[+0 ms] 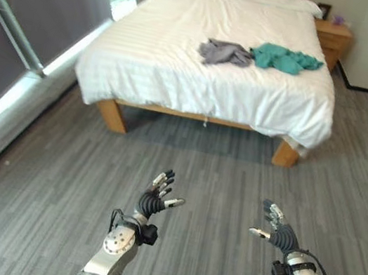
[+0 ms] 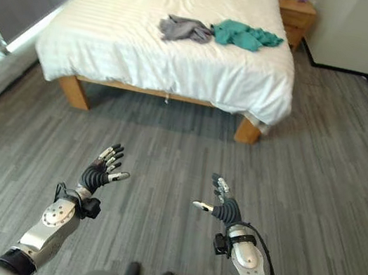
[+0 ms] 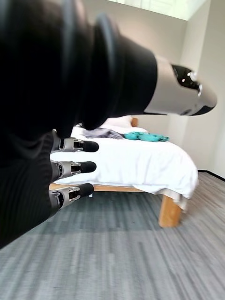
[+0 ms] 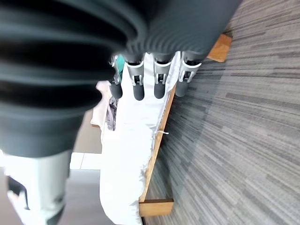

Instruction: Pick up bed clothes into laundry basket.

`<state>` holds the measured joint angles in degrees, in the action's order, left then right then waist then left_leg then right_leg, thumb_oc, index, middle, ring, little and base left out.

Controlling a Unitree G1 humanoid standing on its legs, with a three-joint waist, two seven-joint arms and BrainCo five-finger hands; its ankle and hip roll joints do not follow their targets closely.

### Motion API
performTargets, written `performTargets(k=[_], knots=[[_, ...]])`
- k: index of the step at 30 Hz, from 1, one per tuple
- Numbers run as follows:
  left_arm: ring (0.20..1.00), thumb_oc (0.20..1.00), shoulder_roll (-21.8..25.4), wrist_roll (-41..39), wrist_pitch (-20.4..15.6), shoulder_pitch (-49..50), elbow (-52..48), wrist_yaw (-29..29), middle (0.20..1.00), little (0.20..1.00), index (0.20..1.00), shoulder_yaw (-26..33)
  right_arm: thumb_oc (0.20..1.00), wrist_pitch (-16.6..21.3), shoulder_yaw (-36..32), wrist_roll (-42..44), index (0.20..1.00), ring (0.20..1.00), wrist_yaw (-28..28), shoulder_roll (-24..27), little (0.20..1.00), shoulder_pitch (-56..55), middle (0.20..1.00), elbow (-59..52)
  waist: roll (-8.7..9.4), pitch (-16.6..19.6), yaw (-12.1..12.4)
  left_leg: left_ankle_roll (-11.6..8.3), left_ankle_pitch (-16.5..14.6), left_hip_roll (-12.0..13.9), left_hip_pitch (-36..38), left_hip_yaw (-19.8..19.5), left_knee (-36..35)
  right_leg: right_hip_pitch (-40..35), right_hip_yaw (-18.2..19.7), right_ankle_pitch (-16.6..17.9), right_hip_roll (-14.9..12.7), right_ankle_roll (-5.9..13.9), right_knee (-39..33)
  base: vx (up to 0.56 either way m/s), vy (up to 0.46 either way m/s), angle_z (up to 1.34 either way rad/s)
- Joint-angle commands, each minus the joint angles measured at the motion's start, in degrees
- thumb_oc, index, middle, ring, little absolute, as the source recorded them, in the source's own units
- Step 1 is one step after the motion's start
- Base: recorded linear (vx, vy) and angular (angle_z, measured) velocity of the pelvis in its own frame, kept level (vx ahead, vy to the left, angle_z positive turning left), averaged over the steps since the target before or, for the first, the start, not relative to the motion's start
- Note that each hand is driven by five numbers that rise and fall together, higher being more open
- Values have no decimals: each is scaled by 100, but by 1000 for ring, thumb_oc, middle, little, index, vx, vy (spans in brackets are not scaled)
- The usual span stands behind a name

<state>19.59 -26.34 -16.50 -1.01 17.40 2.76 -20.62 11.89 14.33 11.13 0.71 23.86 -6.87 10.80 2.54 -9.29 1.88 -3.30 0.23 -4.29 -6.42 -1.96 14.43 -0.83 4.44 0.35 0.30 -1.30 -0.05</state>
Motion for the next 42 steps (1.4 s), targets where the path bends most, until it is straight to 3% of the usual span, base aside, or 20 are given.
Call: performTargets(k=[1,5,8,11,13,16,18,19,20,21,22,23,26,28,30,33,35,38,40,42], knots=[[1000,1000,-290,-108,-414,-534,-5,110,1000,1000,1000,-135,1000,225,23,-182,1000,1000,129,318,1000,228,1000,-561,-76,-170,96,248,621,52,-842,-411,1326,-122,178,65,-4,292,-44,124,-79,-53],[1000,1000,-346,-153,-512,-435,-162,163,1000,1000,1000,-76,1000,221,126,-377,1000,1000,133,406,1000,348,1000,-584,-204,-106,335,360,543,-161,-1143,-125,310,-465,707,-166,231,320,-182,325,-6,-93],[1000,1000,-396,-128,-527,-375,-143,220,1000,1000,1000,-102,1000,198,243,-439,1000,1000,200,436,1000,523,1000,-416,-410,13,534,310,1078,-9,-1332,418,-1211,-1026,931,-498,357,287,-336,500,48,-54],[1000,1000,-408,-209,-566,-225,-238,194,1000,1000,1000,0,1000,117,316,-532,1000,1000,153,342,1000,692,1000,-421,-413,163,800,410,1320,43,-1454,938,-1731,-1484,1119,-742,318,351,-205,545,64,-52],[1000,1000,-386,-197,-554,-160,-285,191,1000,1000,1000,14,1000,106,377,-586,1000,1000,127,300,1000,719,1000,-412,-378,223,875,496,1358,-17,-1396,855,-1737,-1529,1163,-750,284,385,-108,444,93,-64],[1000,1000,-325,-195,-512,-84,-306,139,1000,1000,1000,-62,1000,127,455,-726,1000,1000,138,117,1000,665,1000,-347,79,351,1009,705,1265,-299,-1144,688,-1683,-1419,962,-31,29,922,950,487,35,-76],[1000,1000,-245,-93,-420,-196,-276,137,1000,1000,1000,-141,1000,118,432,-891,1000,1000,166,135,1000,725,1000,-424,24,365,951,755,1050,-165,-791,587,-1650,-1016,945,1165,189,1477,2167,388,72,18],[1000,1000,-207,-31,-411,-277,-252,119,1000,1000,1000,-199,1000,94,397,-920,1000,1000,168,125,1000,720,1000,-494,-29,333,781,781,924,-176,-457,464,-1714,-833,746,1215,167,1539,2768,491,148,60],[1000,1000,-144,52,-391,-370,-247,150,1000,1000,1000,-244,1000,96,370,-972,1000,1000,209,138,1000,780,1000,-532,-220,296,674,797,862,1,-208,329,-1719,-525,628,1388,355,1520,3263,723,194,60],[1000,1000,-67,164,-366,-564,-228,169,1000,1000,1000,-266,1000,84,231,-1171,1000,1000,294,181,1000,848,1000,-669,-449,206,389,831,667,131,341,49,-1799,128,82,1057,197,1350,3850,543,149,33],[1000,1000,-70,164,-366,-567,-227,169,1000,1000,1000,-264,1000,82,232,-1171,1000,1000,294,184,1000,851,1000,-670,-468,214,377,826,673,147,328,34,-1800,132,66,1078,212,1346,3830,743,113,83],[1000,1000,-25,165,-360,-728,-249,171,1000,1000,1000,-296,1000,73,25,-1321,1000,1000,435,301,1000,898,1000,-819,-505,129,121,807,499,136,720,-241,-1862,728,-348,651,-15,1053,3553,563,11,101],[1000,1000,-17,205,-368,-787,-271,82,1000,1000,1000,-359,1000,64,-289,-1476,1000,1000,545,481,1000,827,1000,-944,-350,127,-209,728,174,-23,1149,-619,-1935,1039,-447,383,-60,910,2269,565,-59,103],[1000,1000,-52,203,-363,-825,-229,48,1000,1000,1000,-376,1000,59,-501,-1558,1000,1000,642,548,1000,745,1000,-1003,-229,152,-435,679,-166,-100,1504,-964,-1943,1266,-363,458,-6,873,1129,506,-110,112],[1000,1000,-50,197,-353,-893,-171,43,1000,1000,1000,-328,1000,34,-615,-1609,1000,1000,710,594,1000,754,1000,-1026,-195,153,-555,649,-353,-85,1740,-1169,-1943,1435,-515,894,-90,905,427,462,-144,82],[1000,1000,3,208,-354,-875,-179,-36,1000,1000,1000,-206,1000,-45,-641,-1811,1000,1000,721,642,1000,826,1000,-1082,-247,155,-583,591,-726,97,2198,-1281,-1943,1691,-1013,1158,-282,1007,92,498,-176,46],[1000,1000,-58,302,-361,-824,-152,-74,1000,1000,1000,-201,1000,-62,-680,-2003,1000,1000,702,640,1000,752,1000,-1113,-254,282,-677,506,-824,208,2488,-1378,-1812,1500,-1001,1241,-328,864,-31,529,-199,2],[1000,1000,-164,212,-362,-752,-104,-106,1000,1000,1000,-137,1000,-39,-688,-1991,1000,1000,679,636,1000,691,1000,-1030,-365,420,-683,295,-573,328,2446,-1309,-1288,1319,-1038,1240,-253,814,-87,326,-85,28],[1000,1000,-200,78,-339,-674,-142,-152,1000,1000,1000,-109,1000,-64,-655,-1909,1000,1000,673,670,1000,726,1000,-960,-383,396,-622,-54,-7,261,1998,-1084,-56,940,-1084,1146,-224,734,-257,294,-102,6],[1000,1000,-200,5,-323,-636,-265,-185,1000,1000,1000,-107,1000,-57,-720,-2004,1000,1000,764,791,1000,772,1000,-1023,-204,194,-441,-271,558,-10,1221,-943,1551,562,-1010,992,-301,540,-351,216,-121,-13]])
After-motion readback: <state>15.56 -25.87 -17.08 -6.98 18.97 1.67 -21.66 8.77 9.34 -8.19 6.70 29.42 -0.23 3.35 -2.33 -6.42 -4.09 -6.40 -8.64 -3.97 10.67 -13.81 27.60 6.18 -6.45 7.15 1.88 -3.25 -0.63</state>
